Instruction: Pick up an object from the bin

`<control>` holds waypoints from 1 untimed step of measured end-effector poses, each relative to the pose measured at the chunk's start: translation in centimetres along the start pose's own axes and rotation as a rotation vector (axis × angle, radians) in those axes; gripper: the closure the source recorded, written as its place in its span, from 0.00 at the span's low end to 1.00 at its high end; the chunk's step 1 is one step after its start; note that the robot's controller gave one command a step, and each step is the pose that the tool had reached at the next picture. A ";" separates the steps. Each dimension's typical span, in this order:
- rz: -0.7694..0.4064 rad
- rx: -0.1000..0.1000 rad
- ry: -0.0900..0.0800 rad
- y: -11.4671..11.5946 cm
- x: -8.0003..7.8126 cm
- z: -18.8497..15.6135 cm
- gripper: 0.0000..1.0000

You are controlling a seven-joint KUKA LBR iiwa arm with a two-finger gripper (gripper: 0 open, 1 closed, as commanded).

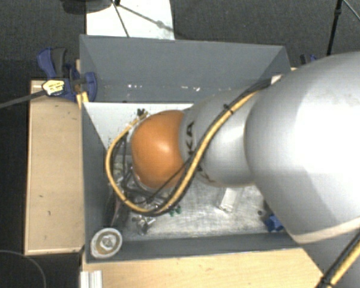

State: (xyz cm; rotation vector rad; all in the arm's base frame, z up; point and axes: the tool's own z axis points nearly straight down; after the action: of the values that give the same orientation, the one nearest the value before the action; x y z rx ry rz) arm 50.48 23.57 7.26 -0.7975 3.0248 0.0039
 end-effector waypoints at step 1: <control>0.004 0.004 0.000 -0.3 0.0 -0.1 1.00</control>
Offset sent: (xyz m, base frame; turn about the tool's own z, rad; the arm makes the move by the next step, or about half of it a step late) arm 0.0000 0.0000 0.0000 0.0000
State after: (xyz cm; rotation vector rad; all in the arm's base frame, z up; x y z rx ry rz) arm 50.62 23.35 7.33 -0.7905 3.0258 -0.0021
